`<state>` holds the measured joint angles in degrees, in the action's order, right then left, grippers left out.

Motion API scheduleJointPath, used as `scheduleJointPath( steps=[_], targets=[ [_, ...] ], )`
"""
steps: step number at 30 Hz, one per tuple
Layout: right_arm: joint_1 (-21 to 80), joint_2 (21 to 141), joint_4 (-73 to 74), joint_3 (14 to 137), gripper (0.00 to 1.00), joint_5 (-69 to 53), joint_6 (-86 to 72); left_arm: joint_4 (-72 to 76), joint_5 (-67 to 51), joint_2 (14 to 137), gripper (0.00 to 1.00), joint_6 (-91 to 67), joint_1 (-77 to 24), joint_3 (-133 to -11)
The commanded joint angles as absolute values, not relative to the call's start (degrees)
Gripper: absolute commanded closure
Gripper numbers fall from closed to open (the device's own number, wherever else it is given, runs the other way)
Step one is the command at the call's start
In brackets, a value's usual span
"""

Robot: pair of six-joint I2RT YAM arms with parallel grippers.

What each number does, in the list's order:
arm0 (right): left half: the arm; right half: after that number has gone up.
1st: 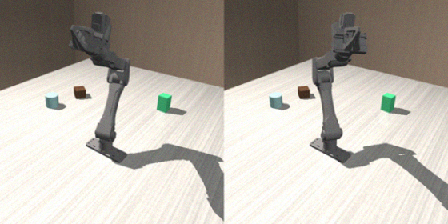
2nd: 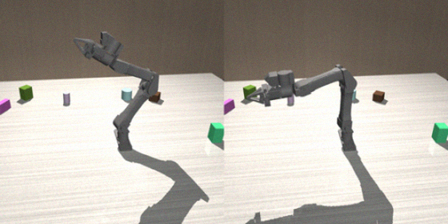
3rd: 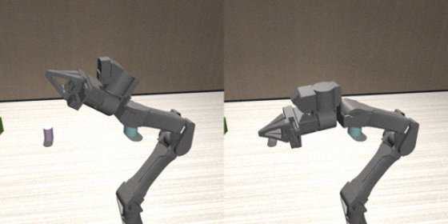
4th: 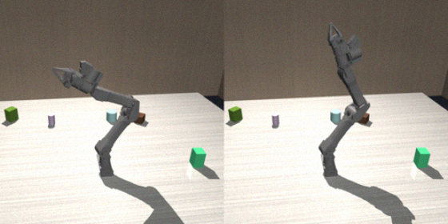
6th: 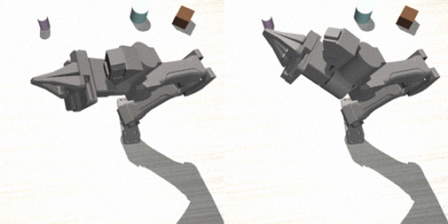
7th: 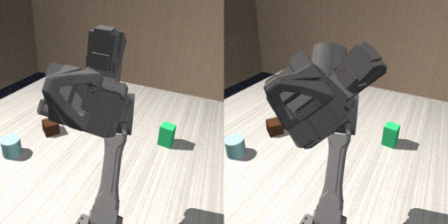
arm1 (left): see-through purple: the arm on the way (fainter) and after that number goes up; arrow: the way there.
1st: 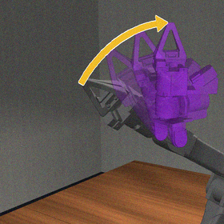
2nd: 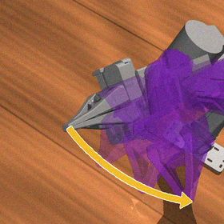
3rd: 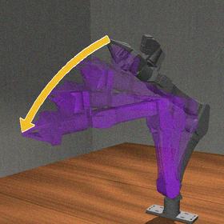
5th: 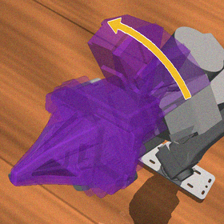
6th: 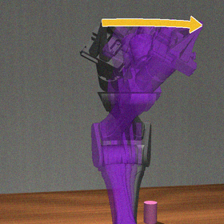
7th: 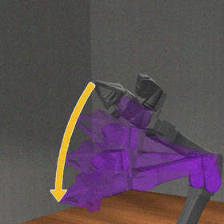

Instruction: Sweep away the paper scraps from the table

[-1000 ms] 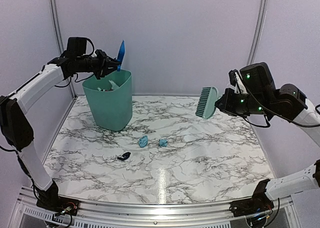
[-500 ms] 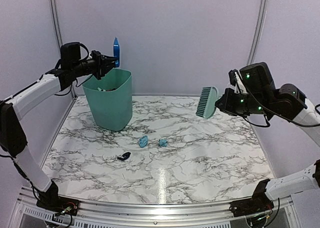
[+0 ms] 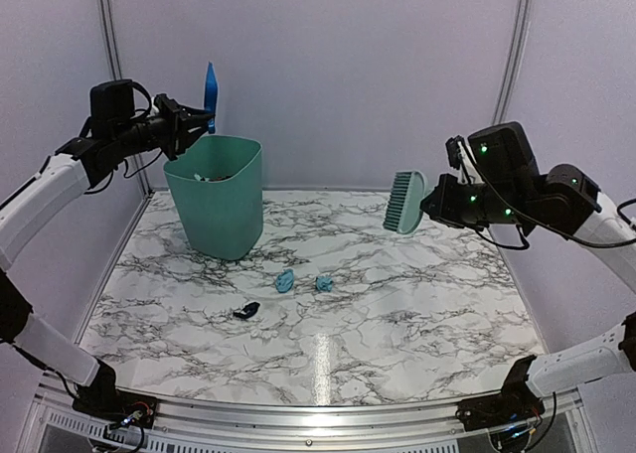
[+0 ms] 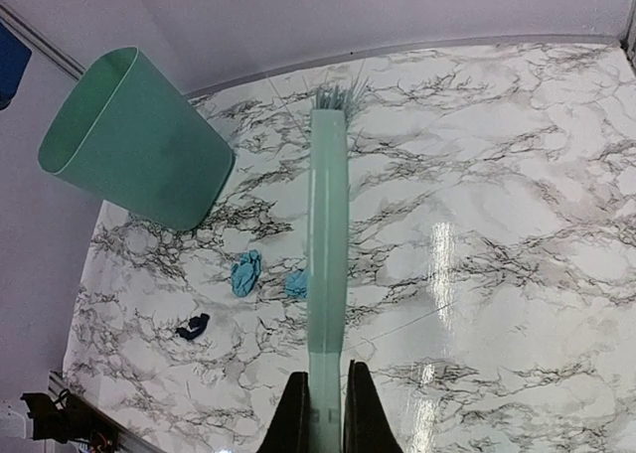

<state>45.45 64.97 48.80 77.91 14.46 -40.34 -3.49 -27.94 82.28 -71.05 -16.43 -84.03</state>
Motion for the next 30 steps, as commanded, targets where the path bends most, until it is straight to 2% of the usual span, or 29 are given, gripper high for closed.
scheduleJointPath(
  steps=[1,9,18,22,30],
  targets=[
    [44.8,68.1,46.3,82.1,1.00,12.9,-37.4,-9.9,-25.3,78.3,1.00,-62.1,-16.1,-80.4],
    [44.8,70.8,44.5,84.3,1.00,10.0,-37.4,-21.9,-16.3,71.4,1.00,-51.0,-16.1,-75.3],
    [45.3,75.4,36.8,82.4,1.00,-1.8,-43.5,-33.9,-10.0,62.8,1.00,-39.9,-16.1,-69.6],
    [46.7,82.3,34.3,84.2,1.00,-7.4,-46.4,-41.3,-7.0,58.9,1.00,-33.7,-16.2,-68.6],
    [50.4,97.1,34.4,93.2,1.00,-18.4,-48.6,-46.3,-4.1,49.1,1.00,-28.0,-19.2,-62.5]
  ],
)
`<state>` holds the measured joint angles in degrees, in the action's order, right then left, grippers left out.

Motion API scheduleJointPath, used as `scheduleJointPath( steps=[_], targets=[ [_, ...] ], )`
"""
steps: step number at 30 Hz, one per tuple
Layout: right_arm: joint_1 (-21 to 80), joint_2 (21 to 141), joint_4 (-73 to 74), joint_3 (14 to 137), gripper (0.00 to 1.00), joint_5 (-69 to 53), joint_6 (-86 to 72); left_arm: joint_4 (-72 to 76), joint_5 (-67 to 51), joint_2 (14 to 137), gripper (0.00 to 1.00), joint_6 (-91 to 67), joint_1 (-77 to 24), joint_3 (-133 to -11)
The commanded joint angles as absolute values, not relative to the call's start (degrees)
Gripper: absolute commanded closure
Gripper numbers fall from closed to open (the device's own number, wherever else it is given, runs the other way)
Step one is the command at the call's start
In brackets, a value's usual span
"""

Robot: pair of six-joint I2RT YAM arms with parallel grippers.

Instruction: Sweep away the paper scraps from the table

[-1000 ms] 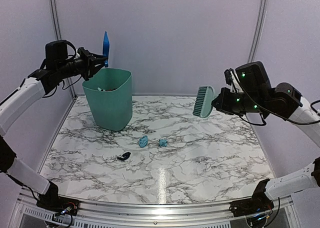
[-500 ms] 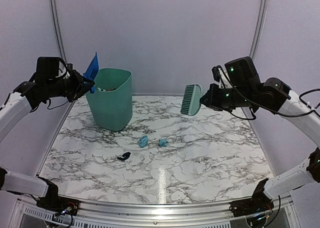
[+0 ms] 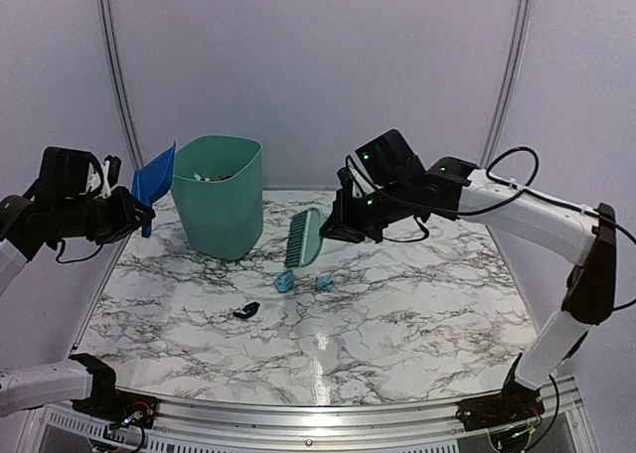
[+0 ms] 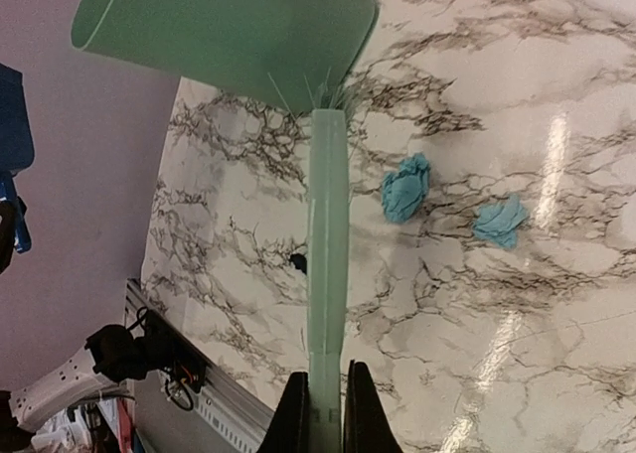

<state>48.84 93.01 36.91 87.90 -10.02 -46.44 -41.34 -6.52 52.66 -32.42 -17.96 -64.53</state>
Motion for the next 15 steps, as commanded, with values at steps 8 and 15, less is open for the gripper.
scheduleJointPath(
  steps=[8,15],
  targets=[
    [52.3,108.8,27.9,96.6,1.00,-31.3,-57.1,-49.1,-3.2,45.0,1.00,-28.0,-20.4,-60.3],
    [53.8,117.8,21.4,97.8,1.00,-35.3,-65.0,-49.8,-3.6,45.4,1.00,-27.7,-20.9,-59.9]
  ],
)
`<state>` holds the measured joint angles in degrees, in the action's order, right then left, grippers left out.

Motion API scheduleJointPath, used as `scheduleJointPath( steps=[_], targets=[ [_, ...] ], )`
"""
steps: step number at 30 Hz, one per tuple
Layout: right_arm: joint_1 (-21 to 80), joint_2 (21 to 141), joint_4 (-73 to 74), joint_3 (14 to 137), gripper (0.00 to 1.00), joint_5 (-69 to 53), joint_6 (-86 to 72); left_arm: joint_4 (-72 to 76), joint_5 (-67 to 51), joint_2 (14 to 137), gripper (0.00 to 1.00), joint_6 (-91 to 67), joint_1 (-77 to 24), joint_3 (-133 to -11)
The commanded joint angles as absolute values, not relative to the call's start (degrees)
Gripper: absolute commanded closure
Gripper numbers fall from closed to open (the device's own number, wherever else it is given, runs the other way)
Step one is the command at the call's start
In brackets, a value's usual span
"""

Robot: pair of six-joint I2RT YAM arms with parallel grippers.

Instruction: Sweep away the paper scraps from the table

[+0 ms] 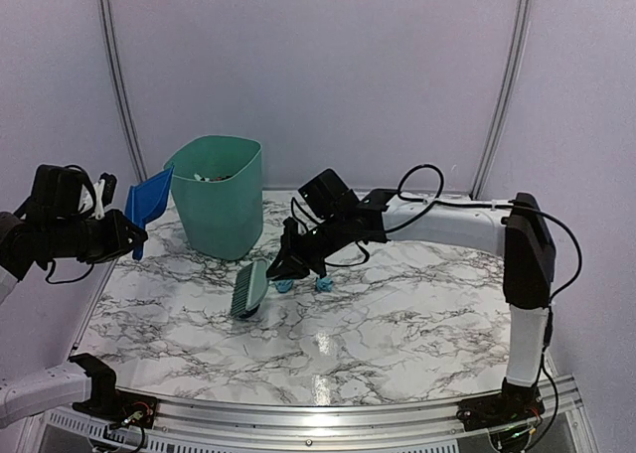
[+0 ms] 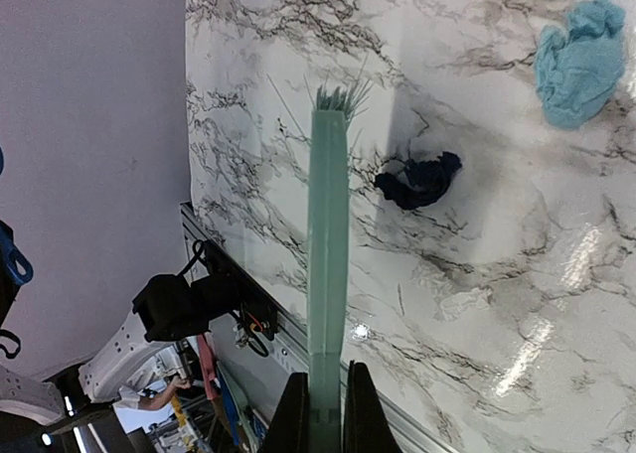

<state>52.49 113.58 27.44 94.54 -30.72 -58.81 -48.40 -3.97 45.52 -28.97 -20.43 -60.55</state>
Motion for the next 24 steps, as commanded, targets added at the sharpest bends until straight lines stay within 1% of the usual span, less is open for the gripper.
scheduleJointPath(
  steps=[1,6,11,14,18,22,24],
  targets=[
    [54.0,119.3,21.4,98.5,1.00,-35.8,-65.5,-49.9,-3.7,45.7,1.00,-27.6,-21.0,-59.8],
    [55.2,124.8,24.0,102.2,1.00,-38.6,-65.5,-50.0,-3.3,46.5,1.00,-27.6,-21.9,-59.6],
    [54.8,124.3,28.4,99.9,1.00,-39.9,-62.0,-50.2,-3.1,46.8,1.00,-27.5,-22.9,-59.1],
    [54.6,121.1,31.2,95.7,1.00,-39.5,-58.5,-50.2,-2.9,47.1,1.00,-27.2,-23.7,-58.8],
    [53.9,115.1,35.7,88.4,1.00,-35.6,-53.5,-50.1,-2.4,47.6,1.00,-27.1,-25.6,-58.0],
    [50.7,107.2,36.6,77.9,1.00,-32.5,-51.5,-50.2,-1.4,48.6,1.00,-27.2,-27.8,-57.5],
    [48.9,103.3,38.6,74.8,1.00,-30.6,-49.7,-50.2,-1.0,49.3,1.00,-27.2,-29.0,-57.5]
  ],
)
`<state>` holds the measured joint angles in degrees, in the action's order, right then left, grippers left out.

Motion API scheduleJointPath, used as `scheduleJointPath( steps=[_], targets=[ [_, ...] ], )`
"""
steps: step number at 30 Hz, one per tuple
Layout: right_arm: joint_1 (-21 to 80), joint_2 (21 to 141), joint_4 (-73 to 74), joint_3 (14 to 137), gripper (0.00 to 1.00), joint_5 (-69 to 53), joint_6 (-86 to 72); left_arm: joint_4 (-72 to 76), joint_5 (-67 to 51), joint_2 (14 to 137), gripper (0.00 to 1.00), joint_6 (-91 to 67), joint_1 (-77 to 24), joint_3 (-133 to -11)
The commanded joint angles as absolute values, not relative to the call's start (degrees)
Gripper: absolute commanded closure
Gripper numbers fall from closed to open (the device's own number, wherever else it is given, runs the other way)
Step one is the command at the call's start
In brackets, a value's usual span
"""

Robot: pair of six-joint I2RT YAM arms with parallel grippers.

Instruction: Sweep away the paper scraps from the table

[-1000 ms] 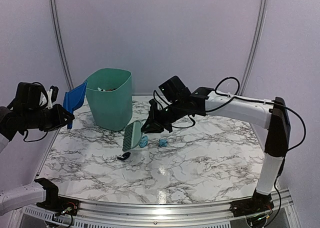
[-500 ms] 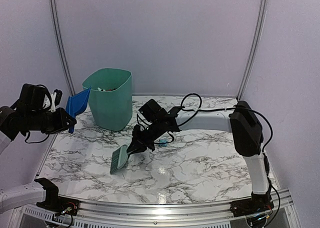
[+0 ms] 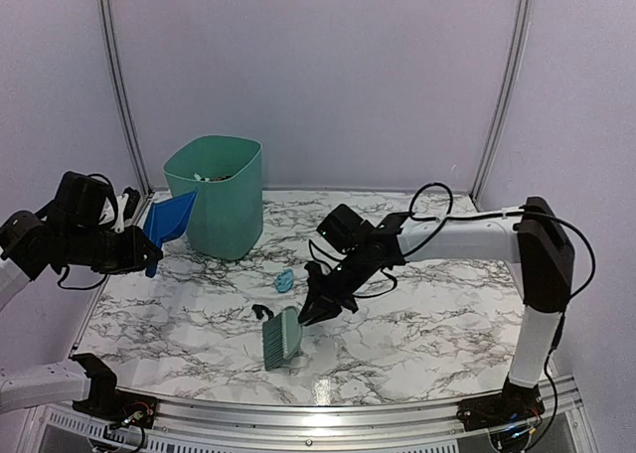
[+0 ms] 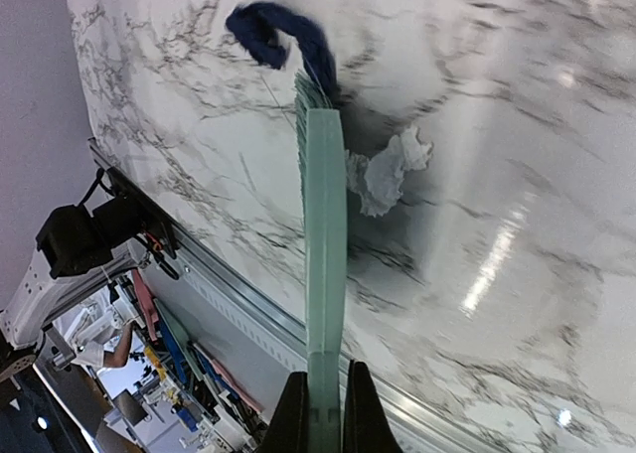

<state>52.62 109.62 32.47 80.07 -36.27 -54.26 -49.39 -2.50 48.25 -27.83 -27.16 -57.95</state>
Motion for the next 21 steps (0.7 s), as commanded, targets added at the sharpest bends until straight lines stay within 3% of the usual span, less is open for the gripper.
scheduleJointPath(
  steps=[1,9,17,21],
  targets=[
    [48.1,101.6,40.2,73.9,1.00,-29.4,-48.5,-50.2,-0.8,49.8,1.00,-27.2,-29.6,-57.6],
    [41.6,92.5,53.0,71.7,1.00,-24.0,-38.0,-50.2,-0.4,53.4,1.00,-26.8,-35.5,-57.4],
    [41.1,90.0,56.2,81.4,1.00,-30.8,-30.3,-50.8,4.0,56.4,1.00,-27.2,-46.7,-56.4],
    [40.7,88.8,59.1,86.5,1.00,-26.9,-30.2,-52.2,6.1,56.9,1.00,-26.6,-51.8,-55.6]
  ],
)
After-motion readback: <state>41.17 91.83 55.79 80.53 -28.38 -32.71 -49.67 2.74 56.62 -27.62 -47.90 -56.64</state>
